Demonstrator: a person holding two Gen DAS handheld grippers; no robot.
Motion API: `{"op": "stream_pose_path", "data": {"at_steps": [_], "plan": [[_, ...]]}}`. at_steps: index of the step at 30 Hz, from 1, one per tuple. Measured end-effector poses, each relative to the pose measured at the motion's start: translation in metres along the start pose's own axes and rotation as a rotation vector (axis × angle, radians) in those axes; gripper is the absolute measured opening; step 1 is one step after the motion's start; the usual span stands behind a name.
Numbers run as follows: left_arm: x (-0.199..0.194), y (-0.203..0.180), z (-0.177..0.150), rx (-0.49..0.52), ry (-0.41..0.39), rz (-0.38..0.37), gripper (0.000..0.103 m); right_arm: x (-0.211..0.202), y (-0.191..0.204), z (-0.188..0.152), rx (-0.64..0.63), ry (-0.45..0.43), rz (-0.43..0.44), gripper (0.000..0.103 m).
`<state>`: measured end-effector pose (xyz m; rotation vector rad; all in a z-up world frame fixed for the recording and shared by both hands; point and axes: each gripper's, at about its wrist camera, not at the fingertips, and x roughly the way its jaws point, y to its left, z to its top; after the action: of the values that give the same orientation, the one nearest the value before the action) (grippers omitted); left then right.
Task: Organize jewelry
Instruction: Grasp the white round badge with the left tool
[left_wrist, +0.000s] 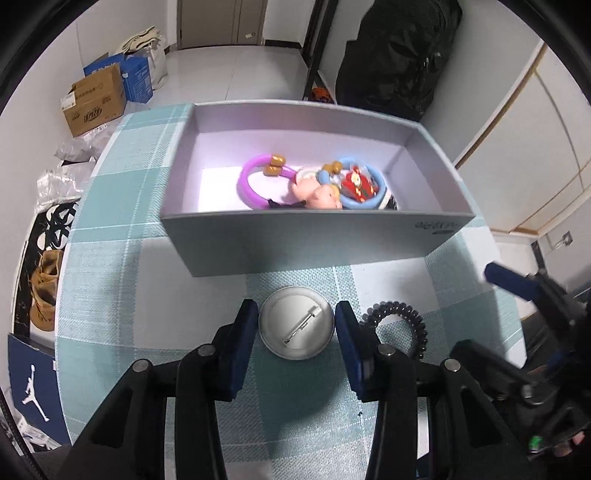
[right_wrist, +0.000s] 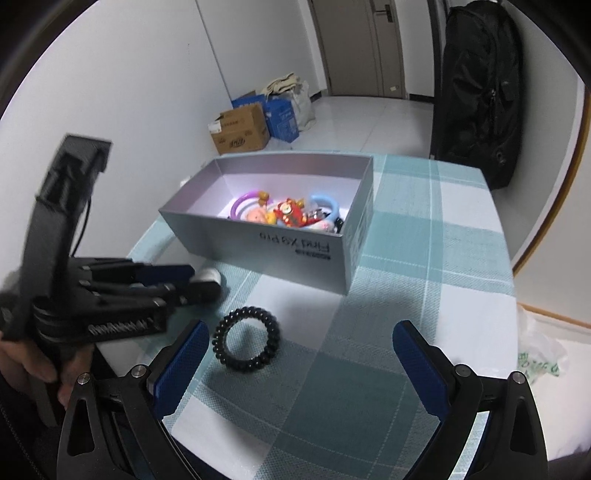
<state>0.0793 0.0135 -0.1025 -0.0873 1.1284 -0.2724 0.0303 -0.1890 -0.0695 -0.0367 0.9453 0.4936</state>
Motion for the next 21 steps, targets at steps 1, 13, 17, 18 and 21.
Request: {"op": "stream_pose_path", "data": {"at_steps": [1, 13, 17, 18, 21], "plan": [[-0.002, 0.0, 0.0, -0.003, -0.008, -0.008, 0.038, 0.001, 0.001, 0.0, -0.004, 0.004, 0.001, 0.101], [-0.046, 0.001, 0.001, 0.001, -0.16, -0.102, 0.038, 0.014, 0.019, -0.006, -0.056, 0.053, 0.004, 0.1], [-0.054, 0.008, 0.003, -0.028, -0.19, -0.137, 0.038, 0.02, 0.027, -0.006, -0.091, 0.066, -0.004, 0.1], [-0.055, 0.009, 0.003, -0.035, -0.196, -0.147, 0.038, 0.022, 0.029, -0.006, -0.095, 0.07, -0.007, 0.099], [-0.059, 0.013, 0.003, -0.049, -0.21, -0.158, 0.038, 0.024, 0.032, -0.006, -0.1, 0.072, -0.011, 0.099]]}}
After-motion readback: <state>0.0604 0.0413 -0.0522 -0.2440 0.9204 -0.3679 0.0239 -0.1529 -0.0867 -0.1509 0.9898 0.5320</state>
